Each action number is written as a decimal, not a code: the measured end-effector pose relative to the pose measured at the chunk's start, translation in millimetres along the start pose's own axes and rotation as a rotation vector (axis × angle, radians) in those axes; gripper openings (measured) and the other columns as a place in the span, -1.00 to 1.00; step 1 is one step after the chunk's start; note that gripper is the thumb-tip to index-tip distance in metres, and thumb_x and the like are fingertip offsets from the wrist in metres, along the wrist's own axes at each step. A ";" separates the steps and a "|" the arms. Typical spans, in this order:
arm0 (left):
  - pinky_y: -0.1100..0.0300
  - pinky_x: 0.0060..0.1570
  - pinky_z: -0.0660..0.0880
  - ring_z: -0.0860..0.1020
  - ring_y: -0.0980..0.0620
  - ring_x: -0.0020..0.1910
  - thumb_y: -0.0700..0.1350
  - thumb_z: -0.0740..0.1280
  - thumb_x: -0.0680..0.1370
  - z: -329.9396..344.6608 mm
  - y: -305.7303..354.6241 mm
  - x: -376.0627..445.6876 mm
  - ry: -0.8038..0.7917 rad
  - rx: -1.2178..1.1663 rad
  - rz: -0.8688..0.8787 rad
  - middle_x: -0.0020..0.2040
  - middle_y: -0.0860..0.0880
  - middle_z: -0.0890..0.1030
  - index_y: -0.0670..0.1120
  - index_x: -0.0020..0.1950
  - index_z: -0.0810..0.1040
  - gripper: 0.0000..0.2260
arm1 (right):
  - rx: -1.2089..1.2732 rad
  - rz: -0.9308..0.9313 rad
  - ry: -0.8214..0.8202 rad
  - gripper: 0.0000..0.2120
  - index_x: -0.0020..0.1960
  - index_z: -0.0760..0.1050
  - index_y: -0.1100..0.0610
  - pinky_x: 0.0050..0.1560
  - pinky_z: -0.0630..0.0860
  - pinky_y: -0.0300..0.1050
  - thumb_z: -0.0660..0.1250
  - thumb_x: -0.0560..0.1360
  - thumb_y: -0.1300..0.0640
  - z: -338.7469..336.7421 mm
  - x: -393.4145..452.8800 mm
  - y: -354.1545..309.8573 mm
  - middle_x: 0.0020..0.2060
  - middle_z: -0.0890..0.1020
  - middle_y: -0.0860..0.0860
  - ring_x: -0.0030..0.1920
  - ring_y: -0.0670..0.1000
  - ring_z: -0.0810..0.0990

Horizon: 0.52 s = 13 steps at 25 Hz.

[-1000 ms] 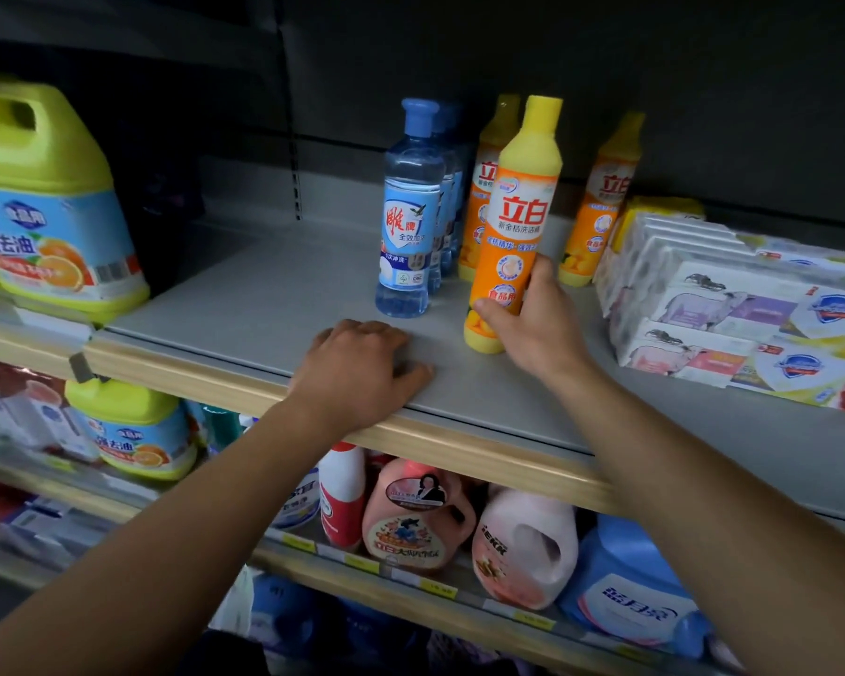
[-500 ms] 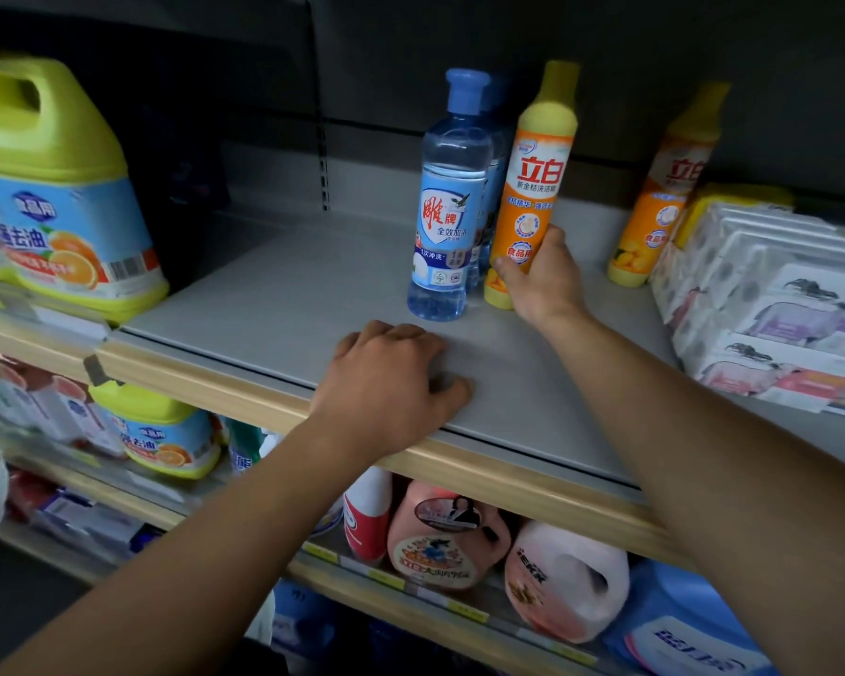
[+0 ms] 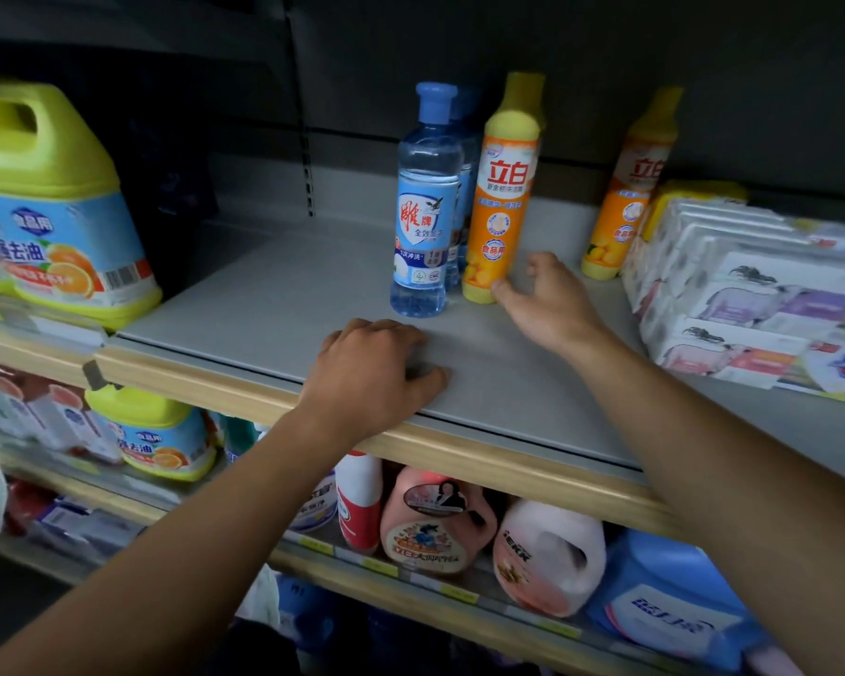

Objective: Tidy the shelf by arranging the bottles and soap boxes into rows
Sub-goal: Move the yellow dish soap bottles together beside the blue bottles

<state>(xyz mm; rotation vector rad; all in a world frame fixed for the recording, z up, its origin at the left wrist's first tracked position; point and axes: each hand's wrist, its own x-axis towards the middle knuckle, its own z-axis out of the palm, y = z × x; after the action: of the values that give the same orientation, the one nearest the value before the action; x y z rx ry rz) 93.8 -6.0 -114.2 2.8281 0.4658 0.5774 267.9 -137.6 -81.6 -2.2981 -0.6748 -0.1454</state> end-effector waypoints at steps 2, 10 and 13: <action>0.08 0.14 0.44 0.51 -0.12 0.21 0.22 0.33 0.48 -4.8 4.7 3.0 0.007 -0.092 -0.037 0.24 0.00 0.60 0.07 0.28 0.55 -0.58 | -0.105 -0.096 0.034 -0.48 0.38 0.38 0.15 0.26 0.32 -0.13 0.33 0.53 -0.09 -24.1 -32.0 12.2 0.33 0.47 0.11 0.34 0.12 0.42; 0.20 0.07 0.46 0.61 0.00 0.04 -0.01 0.44 0.48 -15.0 84.9 37.3 0.131 -0.409 0.093 0.04 0.00 0.65 -0.03 0.18 0.61 -0.71 | -0.563 -0.256 0.460 -0.57 0.31 0.49 0.14 0.30 0.31 0.07 0.21 0.54 -0.06 -151.7 -60.0 55.3 0.23 0.53 0.13 0.26 0.20 0.42; 0.28 0.00 0.42 0.61 0.05 -0.01 -0.03 0.43 0.49 -8.3 116.1 59.7 0.120 -0.461 0.143 0.02 0.02 0.65 -0.04 0.17 0.61 -0.73 | -0.697 -0.105 0.286 -0.49 0.47 0.32 0.07 0.43 0.18 0.10 0.10 0.58 -0.12 -161.6 -44.7 82.4 0.38 0.44 0.09 0.39 0.17 0.33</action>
<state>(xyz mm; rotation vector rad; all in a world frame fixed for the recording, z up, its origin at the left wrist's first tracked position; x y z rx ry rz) 172.9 -91.5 -54.8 2.4052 0.1245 0.7723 285.9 -315.4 -27.4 -2.8065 -0.6613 -0.8584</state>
